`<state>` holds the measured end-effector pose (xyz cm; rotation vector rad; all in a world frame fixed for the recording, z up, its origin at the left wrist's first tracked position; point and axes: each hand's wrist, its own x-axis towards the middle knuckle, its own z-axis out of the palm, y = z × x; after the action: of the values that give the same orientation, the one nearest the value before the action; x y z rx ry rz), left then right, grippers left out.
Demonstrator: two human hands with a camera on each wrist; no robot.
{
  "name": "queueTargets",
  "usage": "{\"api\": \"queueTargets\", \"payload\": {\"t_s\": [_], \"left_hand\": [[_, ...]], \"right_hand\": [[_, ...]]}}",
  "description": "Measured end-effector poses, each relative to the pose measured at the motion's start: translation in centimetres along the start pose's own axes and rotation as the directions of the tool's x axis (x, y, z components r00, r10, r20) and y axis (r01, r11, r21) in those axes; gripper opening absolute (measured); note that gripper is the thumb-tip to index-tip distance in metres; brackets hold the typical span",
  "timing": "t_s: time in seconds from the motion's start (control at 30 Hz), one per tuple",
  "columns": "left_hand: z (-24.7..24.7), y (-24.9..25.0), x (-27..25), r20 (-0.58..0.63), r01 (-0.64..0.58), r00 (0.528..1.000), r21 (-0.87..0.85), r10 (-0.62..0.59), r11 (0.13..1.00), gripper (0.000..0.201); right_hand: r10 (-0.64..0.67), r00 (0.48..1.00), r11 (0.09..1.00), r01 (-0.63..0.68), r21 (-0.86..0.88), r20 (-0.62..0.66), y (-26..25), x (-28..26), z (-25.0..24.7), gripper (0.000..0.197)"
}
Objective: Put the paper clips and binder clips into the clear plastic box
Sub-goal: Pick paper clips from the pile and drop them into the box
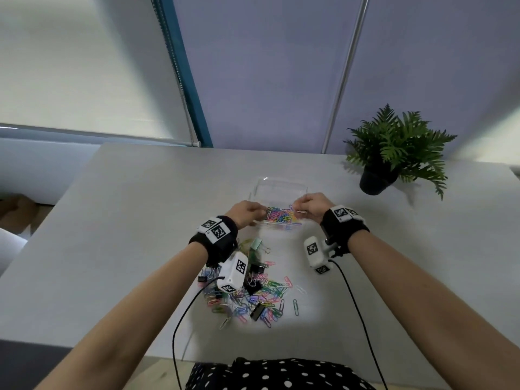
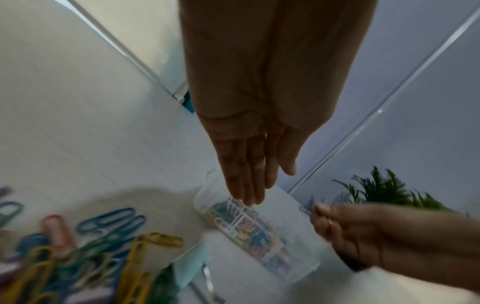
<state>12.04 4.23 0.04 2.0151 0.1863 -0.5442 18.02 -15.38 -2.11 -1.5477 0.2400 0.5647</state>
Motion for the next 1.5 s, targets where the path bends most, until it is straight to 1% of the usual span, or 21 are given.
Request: {"api": "queueTargets", "payload": {"t_s": [0.07, 0.13, 0.2, 0.27, 0.3, 0.37, 0.43, 0.47, 0.53, 0.57, 0.63, 0.7, 0.73, 0.8, 0.87, 0.9, 1.03, 1.23, 1.33, 1.4, 1.5], "left_hand": [[0.7, -0.8, -1.4, 0.053, -0.054, 0.997, 0.08, 0.05, 0.995, 0.028], [1.6, -1.5, -2.6, 0.109, -0.107, 0.99, 0.196, 0.086, 0.975, 0.028], [2.7, -1.8, -3.5, 0.167, -0.157, 0.98, 0.329, 0.107, 0.931, 0.029], [4.0, -2.0, -4.2, 0.212, -0.199, 0.971, 0.439, 0.114, 0.876, 0.029], [4.6, -2.1, -4.5, 0.238, -0.225, 0.964, 0.485, 0.12, 0.845, 0.028], [5.9, -2.5, -4.9, 0.29, -0.277, 0.948, 0.558, 0.13, 0.782, 0.024], [7.3, -2.9, -5.4, 0.305, -0.307, 0.943, 0.633, 0.135, 0.71, 0.021], [7.9, -3.1, -5.6, 0.3, -0.306, 0.945, 0.675, 0.13, 0.671, 0.023], [9.1, -3.4, -6.1, 0.294, -0.303, 0.949, 0.75, 0.114, 0.587, 0.034], [9.7, -3.6, -6.2, 0.297, -0.31, 0.948, 0.777, 0.116, 0.547, 0.042], [10.6, -4.0, -6.3, 0.288, -0.313, 0.949, 0.811, 0.127, 0.495, 0.055], [11.0, -4.4, -6.3, 0.256, -0.293, 0.956, 0.822, 0.142, 0.488, 0.054], [11.1, -4.5, -6.3, 0.239, -0.28, 0.96, 0.82, 0.146, 0.498, 0.049], [10.8, -4.6, -6.3, 0.216, -0.262, 0.965, 0.805, 0.148, 0.532, 0.036], [10.3, -4.7, -6.5, 0.209, -0.257, 0.967, 0.787, 0.149, 0.56, 0.024], [10.1, -4.8, -6.5, 0.204, -0.256, 0.967, 0.783, 0.155, 0.567, 0.018], [9.7, -5.2, -6.4, 0.213, -0.271, 0.963, 0.778, 0.168, 0.567, 0.009], [9.6, -5.1, -6.5, 0.247, -0.311, 0.95, 0.798, 0.191, 0.517, 0.013], [9.5, -4.9, -6.4, 0.259, -0.32, 0.948, 0.772, 0.187, 0.55, 0.014], [9.0, -4.5, -6.2, 0.257, -0.312, 0.95, 0.726, 0.179, 0.613, 0.016], [7.9, -3.4, -5.9, 0.225, -0.289, 0.956, 0.642, 0.186, 0.71, 0.016]], "right_hand": [[-0.039, 0.999, 0.994, 0.041, -0.103, 0.021, -0.1, 1.3, 0.3, 0.025], [-0.053, 0.996, 0.947, 0.072, -0.312, 0.07, 0.0, 2.1, 0.5, 0.022], [-0.11, 0.989, 0.813, 0.145, -0.564, 0.097, -0.1, 2.1, 0.7, 0.015], [-0.253, 0.959, 0.642, 0.264, -0.719, 0.127, 0.0, 0.6, 0.7, 0.012], [-0.333, 0.928, 0.559, 0.34, -0.756, 0.171, 0.4, -0.6, 0.7, 0.014], [-0.431, 0.858, 0.459, 0.476, -0.75, 0.281, 1.6, -3.6, 0.7, 0.013], [-0.348, 0.853, 0.391, 0.509, -0.767, 0.389, 3.6, -6.3, 0.5, 0.011], [-0.228, 0.88, 0.355, 0.474, -0.806, 0.417, 4.7, -7.4, 0.4, 0.018], [0.008, 0.908, 0.256, 0.402, -0.879, 0.418, 6.8, -9.6, 0.1, 0.046], [0.074, 0.908, 0.203, 0.391, -0.898, 0.412, 7.9, -10.4, -0.1, 0.059], [0.104, 0.901, 0.103, 0.411, -0.906, 0.421, 9.4, -11.8, 0.1, 0.075], [0.069, 0.9, 0.054, 0.427, -0.903, 0.43, 10.6, -12.2, 0.8, 0.078], [0.042, 0.903, 0.059, 0.424, -0.904, 0.427, 11.0, -12.3, 1.1, 0.076], [-0.028, 0.918, 0.146, 0.396, -0.907, 0.396, 11.7, -11.9, 1.8, 0.067], [-0.09, 0.926, 0.243, 0.378, -0.893, 0.368, 12.1, -11.3, 2.2, 0.05], [-0.113, 0.924, 0.257, 0.383, -0.887, 0.366, 12.2, -10.9, 2.3, 0.041], [-0.161, 0.909, 0.229, 0.412, -0.882, 0.384, 12.3, -10.3, 2.3, 0.022], [-0.174, 0.907, 0.2, 0.414, -0.888, 0.383, 13.0, -10.4, 1.7, 0.013], [-0.16, 0.886, 0.17, 0.459, -0.872, 0.435, 12.8, -10.9, 1.5, 0.014], [-0.184, 0.881, 0.254, 0.47, -0.845, 0.435, 12.4, -11.0, 1.2, 0.005], [-0.219, 0.897, 0.493, 0.441, -0.75, 0.384, 11.4, -10.6, 0.2, 0.017]]}}
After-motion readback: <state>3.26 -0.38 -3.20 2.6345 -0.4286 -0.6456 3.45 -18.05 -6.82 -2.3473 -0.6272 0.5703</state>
